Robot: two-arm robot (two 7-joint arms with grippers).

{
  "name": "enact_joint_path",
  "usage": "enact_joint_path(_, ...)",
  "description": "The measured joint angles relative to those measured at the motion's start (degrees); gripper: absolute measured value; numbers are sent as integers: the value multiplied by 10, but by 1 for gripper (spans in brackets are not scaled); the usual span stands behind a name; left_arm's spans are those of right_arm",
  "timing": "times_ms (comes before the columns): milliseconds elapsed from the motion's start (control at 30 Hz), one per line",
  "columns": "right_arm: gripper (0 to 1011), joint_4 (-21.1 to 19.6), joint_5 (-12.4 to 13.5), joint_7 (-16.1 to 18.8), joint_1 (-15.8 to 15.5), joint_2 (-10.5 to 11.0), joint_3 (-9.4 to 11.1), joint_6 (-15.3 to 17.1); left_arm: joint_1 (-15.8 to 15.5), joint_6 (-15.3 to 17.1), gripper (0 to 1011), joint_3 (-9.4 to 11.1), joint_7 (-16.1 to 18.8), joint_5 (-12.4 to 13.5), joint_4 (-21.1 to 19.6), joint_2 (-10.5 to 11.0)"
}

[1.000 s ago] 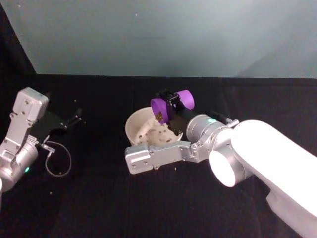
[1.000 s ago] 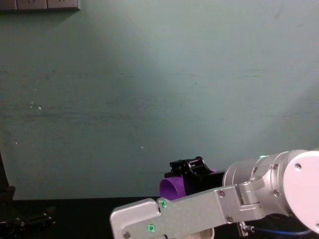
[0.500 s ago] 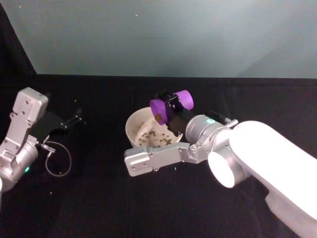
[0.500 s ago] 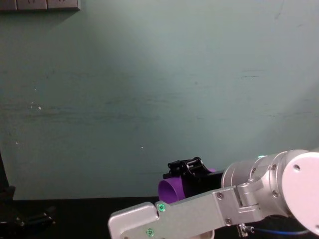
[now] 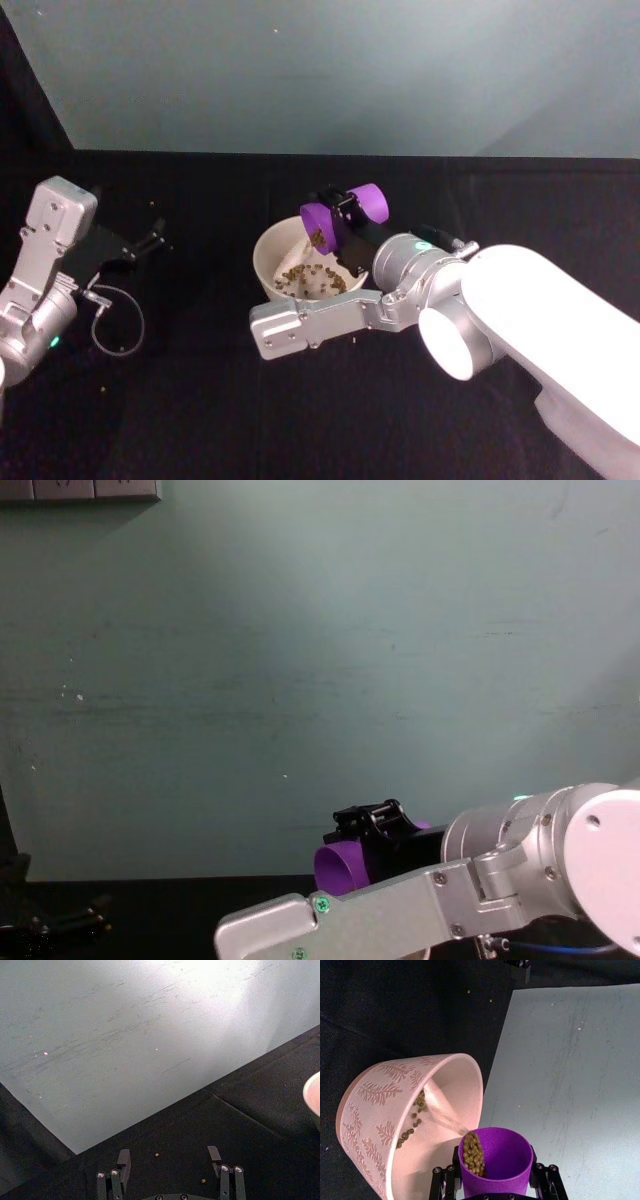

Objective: Pick up the cup and pour the mung beans from the cup into the bowl.

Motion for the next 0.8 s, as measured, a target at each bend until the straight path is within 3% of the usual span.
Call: enact_joint_path(800,726,2,-9,6,4,0,-6,-2,0,0,1000,0,0,0,0,0)
